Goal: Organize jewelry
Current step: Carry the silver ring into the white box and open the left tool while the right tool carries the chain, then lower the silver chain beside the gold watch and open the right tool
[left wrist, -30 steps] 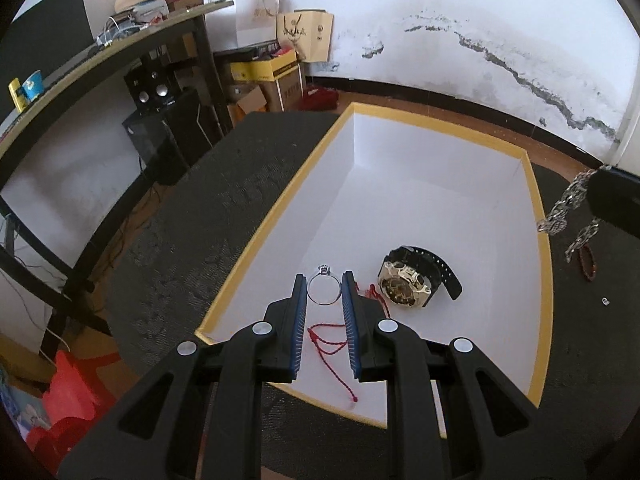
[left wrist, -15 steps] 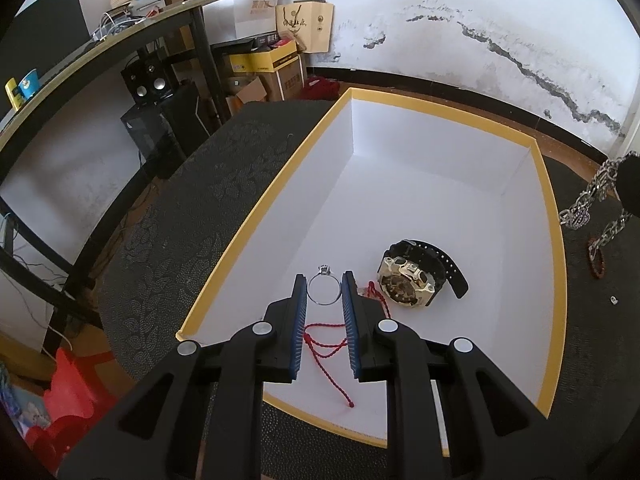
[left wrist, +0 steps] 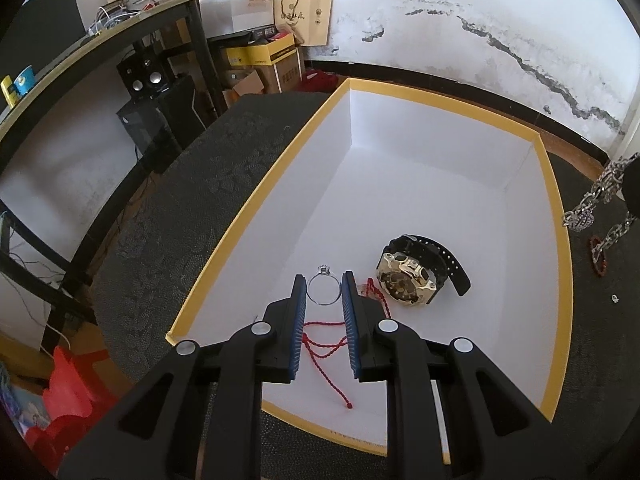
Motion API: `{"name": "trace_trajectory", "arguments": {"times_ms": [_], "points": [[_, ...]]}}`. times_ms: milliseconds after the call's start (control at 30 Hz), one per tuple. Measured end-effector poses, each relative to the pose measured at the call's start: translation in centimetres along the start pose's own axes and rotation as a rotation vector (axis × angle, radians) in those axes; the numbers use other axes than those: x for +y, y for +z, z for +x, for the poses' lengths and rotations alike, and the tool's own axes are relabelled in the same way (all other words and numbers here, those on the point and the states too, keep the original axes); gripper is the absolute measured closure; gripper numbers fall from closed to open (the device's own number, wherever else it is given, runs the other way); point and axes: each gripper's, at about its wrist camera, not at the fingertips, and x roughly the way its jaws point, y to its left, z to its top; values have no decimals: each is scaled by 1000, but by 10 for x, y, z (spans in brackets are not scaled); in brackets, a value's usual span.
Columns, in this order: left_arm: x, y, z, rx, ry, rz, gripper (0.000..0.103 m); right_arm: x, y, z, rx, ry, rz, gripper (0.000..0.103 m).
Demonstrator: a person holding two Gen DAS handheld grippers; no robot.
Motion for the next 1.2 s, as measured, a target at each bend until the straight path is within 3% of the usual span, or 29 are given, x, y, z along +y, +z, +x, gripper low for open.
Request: {"name": "trace_trajectory", "arguments": {"times_ms": [200, 267, 333, 367, 500, 800, 1200], "points": [[2, 1, 5, 17, -2, -14, 82, -1, -1, 2, 2, 0, 0, 94], [3, 0, 5, 18, -8, -16, 68, -1, -1, 2, 3, 0, 0, 94], [3, 1, 3, 6, -3, -24, 28, -1, -1, 2, 3, -1, 1, 94], [4, 1, 1, -3, 3, -26, 23, -2, -1, 3, 3, -1, 1, 94], [0, 2, -6, -23, 25, -3, 16, -2, -1, 3, 2, 0, 0, 94], [6, -5, -15, -21, 24, -5, 16, -5, -3, 11, 12, -4, 4, 94], [7, -37, -33, -50, 31, -34, 16, -2, -4, 68, 106, -24, -18, 94]]}}
